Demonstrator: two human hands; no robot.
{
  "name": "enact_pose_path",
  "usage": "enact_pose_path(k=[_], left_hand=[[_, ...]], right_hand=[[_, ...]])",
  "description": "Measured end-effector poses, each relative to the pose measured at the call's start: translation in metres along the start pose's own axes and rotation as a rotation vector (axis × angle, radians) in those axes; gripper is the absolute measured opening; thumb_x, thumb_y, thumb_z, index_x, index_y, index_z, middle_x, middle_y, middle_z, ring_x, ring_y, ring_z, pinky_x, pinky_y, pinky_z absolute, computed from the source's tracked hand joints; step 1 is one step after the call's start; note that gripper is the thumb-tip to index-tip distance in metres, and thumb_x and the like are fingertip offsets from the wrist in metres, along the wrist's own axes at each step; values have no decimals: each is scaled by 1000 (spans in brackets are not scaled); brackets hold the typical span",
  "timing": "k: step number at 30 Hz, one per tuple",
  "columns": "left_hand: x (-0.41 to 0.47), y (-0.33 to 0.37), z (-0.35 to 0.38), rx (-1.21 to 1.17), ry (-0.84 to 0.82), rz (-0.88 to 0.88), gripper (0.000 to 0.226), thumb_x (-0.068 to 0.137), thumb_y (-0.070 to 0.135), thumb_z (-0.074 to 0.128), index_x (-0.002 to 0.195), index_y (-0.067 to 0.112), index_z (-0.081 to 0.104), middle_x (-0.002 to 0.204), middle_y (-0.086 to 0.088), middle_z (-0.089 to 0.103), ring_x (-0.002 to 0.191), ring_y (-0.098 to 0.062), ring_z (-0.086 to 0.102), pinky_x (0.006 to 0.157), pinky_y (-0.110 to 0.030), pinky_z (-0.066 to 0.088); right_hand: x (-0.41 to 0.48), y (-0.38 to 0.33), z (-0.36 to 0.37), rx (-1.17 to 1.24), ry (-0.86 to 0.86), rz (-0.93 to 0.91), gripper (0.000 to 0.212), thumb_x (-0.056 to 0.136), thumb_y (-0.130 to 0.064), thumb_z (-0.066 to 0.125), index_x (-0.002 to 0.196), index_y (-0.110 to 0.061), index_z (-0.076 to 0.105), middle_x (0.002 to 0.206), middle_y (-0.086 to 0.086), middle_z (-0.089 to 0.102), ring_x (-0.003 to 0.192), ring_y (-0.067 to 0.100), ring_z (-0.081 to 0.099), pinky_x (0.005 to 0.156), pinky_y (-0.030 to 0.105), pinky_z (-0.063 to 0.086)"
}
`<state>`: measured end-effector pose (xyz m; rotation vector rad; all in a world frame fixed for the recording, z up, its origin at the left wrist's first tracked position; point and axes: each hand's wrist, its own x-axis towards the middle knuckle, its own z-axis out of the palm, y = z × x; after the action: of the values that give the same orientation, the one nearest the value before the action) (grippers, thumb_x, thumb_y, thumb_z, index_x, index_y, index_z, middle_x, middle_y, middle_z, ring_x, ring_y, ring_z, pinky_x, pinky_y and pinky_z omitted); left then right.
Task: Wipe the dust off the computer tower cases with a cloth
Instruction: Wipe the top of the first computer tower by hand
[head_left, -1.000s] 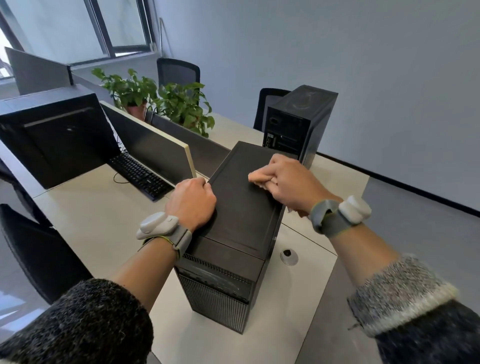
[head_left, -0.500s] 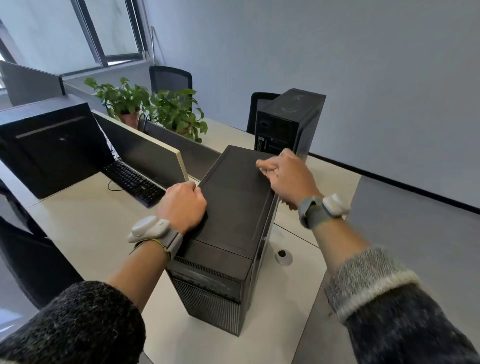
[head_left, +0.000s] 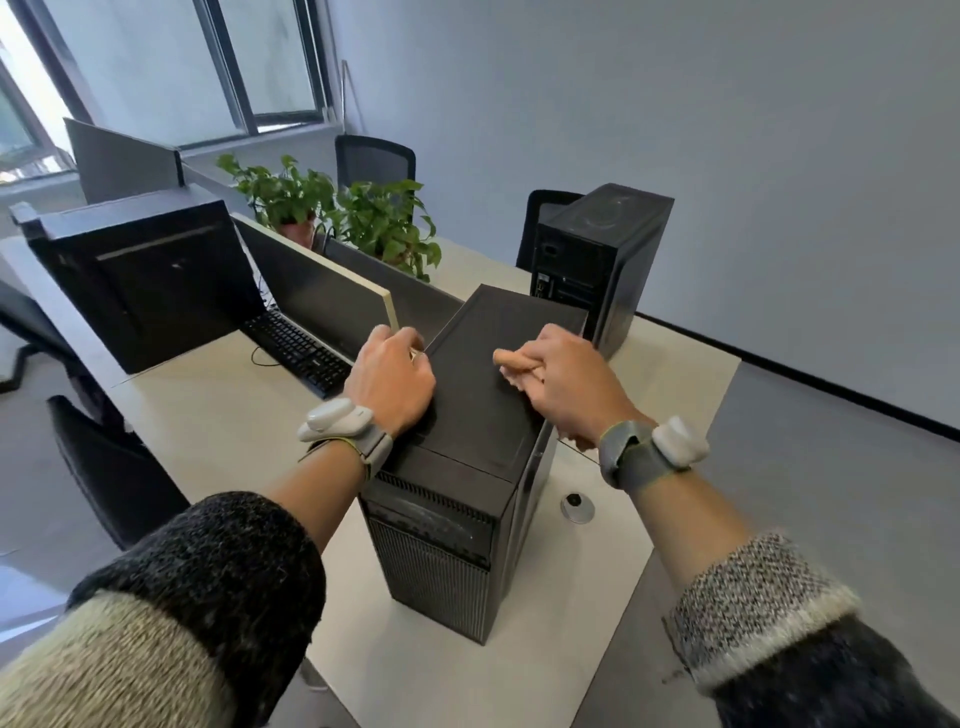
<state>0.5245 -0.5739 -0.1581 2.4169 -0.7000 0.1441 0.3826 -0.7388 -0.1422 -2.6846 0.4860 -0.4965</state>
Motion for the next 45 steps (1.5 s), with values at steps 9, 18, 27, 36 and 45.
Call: enact_pose_path(k=[9,18,27,36,45], left_hand=[[-29,-28,-34,127,-57,-46,31,100,37,45,113,24,70,118,-5,60,111,-31,57,95,-46,51],[-52,-35,-12,-189,-24,-220,45,108,30,34,85,10,67,92,-8,66,91,-30,56,78,-37,38],[-48,-41,-7,-133,-70,-259,49,108,38,29,97,13,70,100,-9,59,94,-30,51,84,-35,37],[-48,-43,-5,-133,-61,-259,49,108,37,27,101,12,69,101,-11,62,92,-31,54,82,-36,39],[-46,-44,-3,-152,-54,-288,52,106,42,28,101,13,71,107,-15,67,95,-35,57,90,-43,49]], right_hand=[[0,25,-14,68,113,60,15,99,-29,65,90,-35,76,93,-1,59,79,20,62,74,41,55],[-69,-16,-13,216,-77,-139,14,98,-41,70,105,-40,83,92,-11,59,85,6,61,74,28,49],[-10,-12,-5,-113,9,81,23,104,-34,57,95,-24,76,104,2,54,92,30,63,75,44,55],[5,-6,-18,-221,-7,52,20,100,-36,62,94,-28,80,98,-2,59,94,29,65,74,43,55],[-24,-47,-1,-3,-223,-264,24,98,-34,64,114,-47,78,101,-16,58,90,11,61,75,41,54]])
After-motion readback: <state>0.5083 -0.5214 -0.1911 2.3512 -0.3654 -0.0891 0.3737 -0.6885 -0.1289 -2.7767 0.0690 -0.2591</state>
